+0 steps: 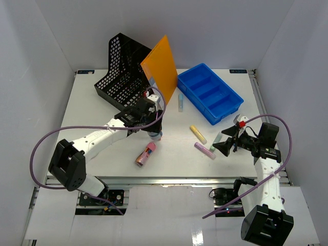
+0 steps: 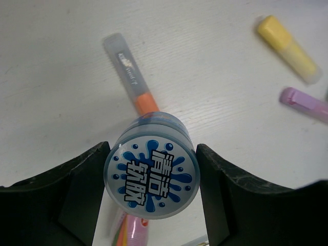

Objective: Organize the desk

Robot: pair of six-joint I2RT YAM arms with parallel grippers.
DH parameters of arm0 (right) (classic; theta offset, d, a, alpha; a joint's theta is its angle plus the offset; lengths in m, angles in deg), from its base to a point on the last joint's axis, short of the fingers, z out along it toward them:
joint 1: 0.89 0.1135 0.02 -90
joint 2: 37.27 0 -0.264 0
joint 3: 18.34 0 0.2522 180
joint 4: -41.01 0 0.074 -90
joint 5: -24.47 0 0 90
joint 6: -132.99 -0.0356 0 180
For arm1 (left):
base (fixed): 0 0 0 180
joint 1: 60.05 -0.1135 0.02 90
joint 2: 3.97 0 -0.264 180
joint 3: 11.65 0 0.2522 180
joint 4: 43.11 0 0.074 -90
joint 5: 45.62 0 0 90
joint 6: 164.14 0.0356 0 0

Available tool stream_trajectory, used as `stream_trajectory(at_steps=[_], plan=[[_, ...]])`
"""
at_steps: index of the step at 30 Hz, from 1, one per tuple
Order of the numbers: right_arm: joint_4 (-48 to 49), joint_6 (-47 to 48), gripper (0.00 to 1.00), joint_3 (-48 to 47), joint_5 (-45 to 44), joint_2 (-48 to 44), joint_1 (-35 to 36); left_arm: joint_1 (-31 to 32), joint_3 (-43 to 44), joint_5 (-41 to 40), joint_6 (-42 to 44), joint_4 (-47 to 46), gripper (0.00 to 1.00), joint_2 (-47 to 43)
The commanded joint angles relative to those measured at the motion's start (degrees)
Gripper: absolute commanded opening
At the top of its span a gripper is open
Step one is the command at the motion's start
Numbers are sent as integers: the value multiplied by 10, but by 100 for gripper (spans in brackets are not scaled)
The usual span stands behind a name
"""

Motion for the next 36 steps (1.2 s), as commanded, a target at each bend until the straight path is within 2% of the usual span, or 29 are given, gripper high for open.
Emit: stream_trajectory(at_steps=[1, 4, 5, 10, 12, 13, 18, 23, 25, 28, 32, 36], plan=[[-7, 4, 93, -28, 18, 12, 17, -1, 63, 133, -31, -24, 0, -26], [5, -5, 94, -52, -11, 18, 50, -1, 83, 201, -55, -44, 0, -1], [18, -10, 94, -60, -45, 20, 68, -1, 89, 222, -64, -52, 0, 10], [100, -89, 90, -92, -239, 25, 237, -1, 137, 333, -121, -104, 0, 79], [118, -111, 90, -108, -268, 40, 270, -1, 151, 355, -134, -119, 0, 96], [126, -122, 90, -117, -281, 48, 286, -1, 159, 366, -141, -127, 0, 105], [124, -179, 90, -187, -223, 98, 294, -1, 183, 408, -186, -160, 0, 137], [171, -348, 90, -195, -199, 107, 294, -1, 179, 382, -218, -193, 0, 142], [187, -405, 90, -186, -226, 95, 294, -1, 166, 350, -243, -215, 0, 136], [174, -478, 90, -195, -303, 92, 294, -1, 121, 314, -311, -298, 0, 116], [166, -524, 90, -206, -371, 96, 294, 2, 94, 272, -385, -376, 0, 109], [164, -547, 90, -205, -397, 99, 294, 13, 101, 221, -418, -389, 0, 104]])
